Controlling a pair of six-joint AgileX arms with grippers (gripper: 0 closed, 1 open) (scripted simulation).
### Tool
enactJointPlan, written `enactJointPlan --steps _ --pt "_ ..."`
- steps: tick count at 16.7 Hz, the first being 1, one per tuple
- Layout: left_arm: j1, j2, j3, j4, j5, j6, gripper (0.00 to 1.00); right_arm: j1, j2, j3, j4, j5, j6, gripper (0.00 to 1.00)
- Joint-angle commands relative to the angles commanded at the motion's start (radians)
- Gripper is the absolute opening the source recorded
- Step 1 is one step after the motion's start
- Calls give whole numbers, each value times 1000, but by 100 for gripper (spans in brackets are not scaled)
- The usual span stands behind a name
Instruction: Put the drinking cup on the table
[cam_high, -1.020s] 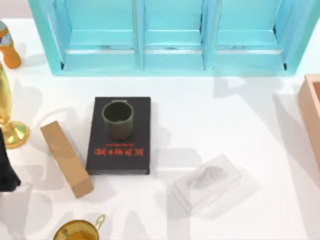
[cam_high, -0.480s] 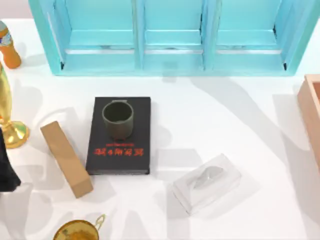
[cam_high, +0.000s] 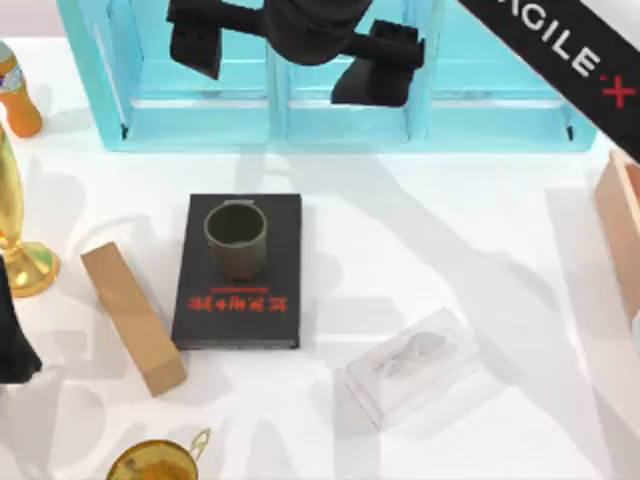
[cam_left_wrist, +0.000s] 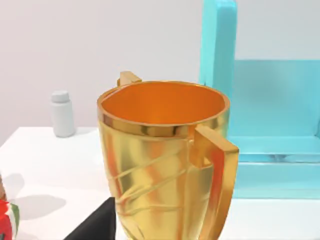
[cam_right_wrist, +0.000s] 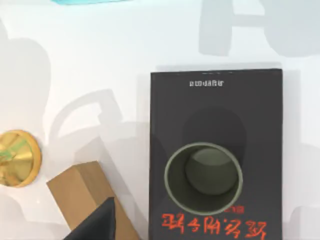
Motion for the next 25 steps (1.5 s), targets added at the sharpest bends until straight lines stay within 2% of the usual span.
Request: enactJointPlan --steps 5,8,17,25 --pt "0 0 0 0 0 0 100 76 260 238 -211 86 50 100" --pt "0 0 0 0 0 0 100 100 323 295 -264 118 65 100" --pt "0 0 0 0 0 0 100 94 363 333 -270 118 60 100" --pt "0 0 0 0 0 0 100 65 691 722 -314 117 32 100"
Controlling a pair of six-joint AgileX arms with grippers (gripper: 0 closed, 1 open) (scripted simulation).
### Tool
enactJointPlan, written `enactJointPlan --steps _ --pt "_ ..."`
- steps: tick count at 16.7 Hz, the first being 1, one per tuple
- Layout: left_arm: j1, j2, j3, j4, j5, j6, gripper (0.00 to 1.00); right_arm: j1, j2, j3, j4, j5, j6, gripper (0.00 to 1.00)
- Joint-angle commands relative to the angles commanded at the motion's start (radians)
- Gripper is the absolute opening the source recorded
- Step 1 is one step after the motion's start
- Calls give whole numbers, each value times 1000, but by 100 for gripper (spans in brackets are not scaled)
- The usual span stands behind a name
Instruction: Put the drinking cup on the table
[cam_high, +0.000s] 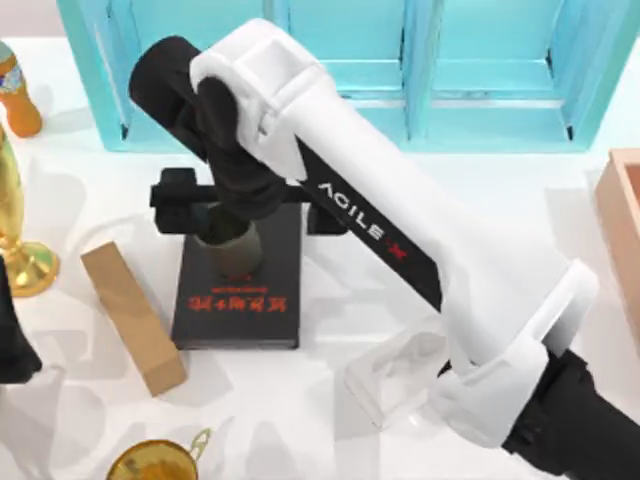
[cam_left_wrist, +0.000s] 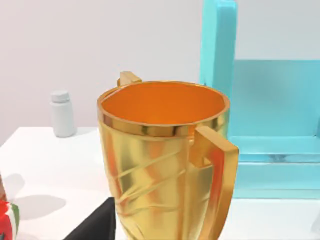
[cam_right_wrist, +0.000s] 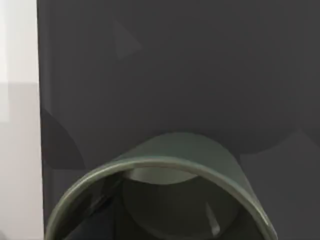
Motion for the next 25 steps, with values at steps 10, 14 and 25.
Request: enactJointPlan --steps 10,14,25 --pt "0 0 0 0 0 0 100 -7 58 61 -7 0 -7 77" --pt "0 0 0 0 0 0 100 -7 58 61 -7 0 -7 47" --pt "0 0 0 0 0 0 100 -7 58 61 -7 0 -7 0"
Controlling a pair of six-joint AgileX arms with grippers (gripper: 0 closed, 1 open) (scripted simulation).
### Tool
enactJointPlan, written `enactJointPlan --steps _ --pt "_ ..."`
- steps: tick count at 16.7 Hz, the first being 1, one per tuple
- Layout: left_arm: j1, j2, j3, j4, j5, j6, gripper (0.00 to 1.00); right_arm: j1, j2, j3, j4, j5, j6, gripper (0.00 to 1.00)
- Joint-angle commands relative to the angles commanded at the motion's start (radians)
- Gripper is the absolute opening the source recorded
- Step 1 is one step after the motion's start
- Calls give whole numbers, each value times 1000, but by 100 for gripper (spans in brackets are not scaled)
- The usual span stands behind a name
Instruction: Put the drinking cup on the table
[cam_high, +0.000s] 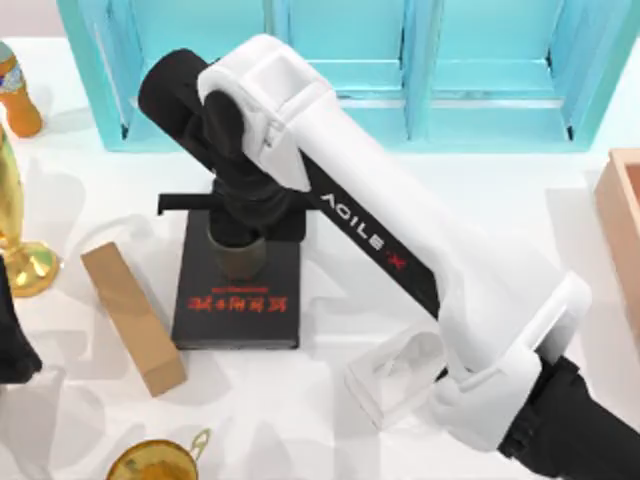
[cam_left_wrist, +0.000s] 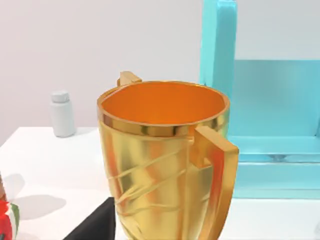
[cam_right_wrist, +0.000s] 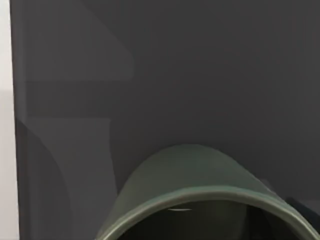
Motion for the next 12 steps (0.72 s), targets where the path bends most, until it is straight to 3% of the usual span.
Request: enactJointPlan --steps 7,12 --pt "0 0 0 0 0 0 100 5 -32 -38 14 -2 -1 0" --pt "0 0 0 0 0 0 100 4 -186 -271 88 -2 -4 0"
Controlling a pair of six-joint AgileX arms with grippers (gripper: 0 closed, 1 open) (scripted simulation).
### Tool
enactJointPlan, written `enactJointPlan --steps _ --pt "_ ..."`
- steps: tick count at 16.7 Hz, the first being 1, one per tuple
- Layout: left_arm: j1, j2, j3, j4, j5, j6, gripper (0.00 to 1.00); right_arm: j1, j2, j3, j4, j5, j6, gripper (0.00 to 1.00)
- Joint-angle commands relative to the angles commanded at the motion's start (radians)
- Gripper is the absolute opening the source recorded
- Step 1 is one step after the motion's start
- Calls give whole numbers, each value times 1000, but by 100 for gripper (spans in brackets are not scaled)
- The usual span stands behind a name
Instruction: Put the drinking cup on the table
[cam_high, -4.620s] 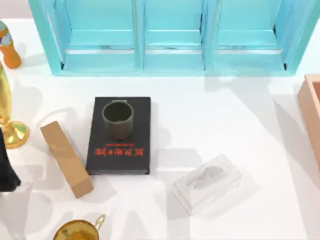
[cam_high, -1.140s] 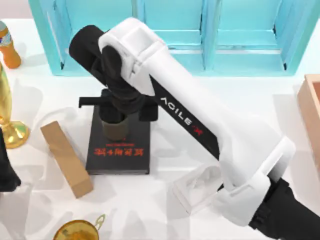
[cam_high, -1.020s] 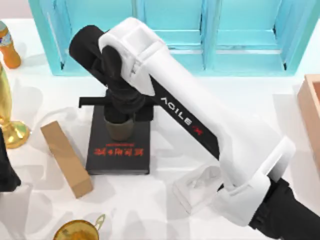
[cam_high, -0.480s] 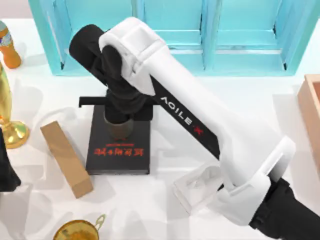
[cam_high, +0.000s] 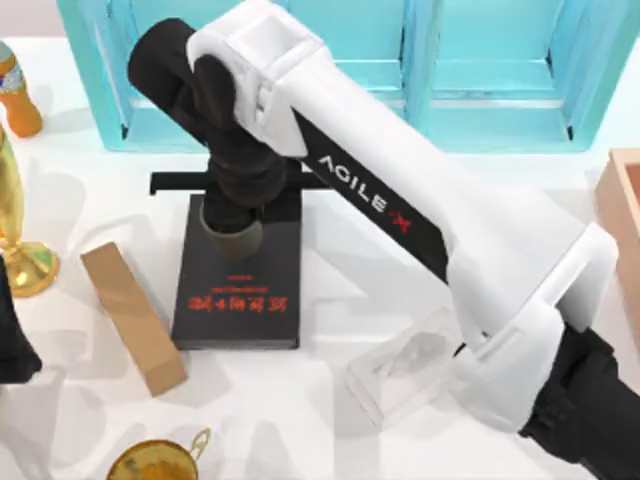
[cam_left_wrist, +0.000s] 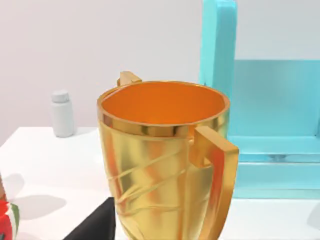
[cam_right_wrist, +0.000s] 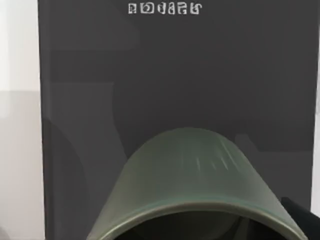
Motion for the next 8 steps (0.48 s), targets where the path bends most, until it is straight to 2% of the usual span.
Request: enactJointPlan --steps 4,8 --pt "0 0 0 0 0 0 100 0 -118 -181 56 -3 3 0" --pt "0 0 0 0 0 0 100 -1 -147 -215 70 -4 4 0"
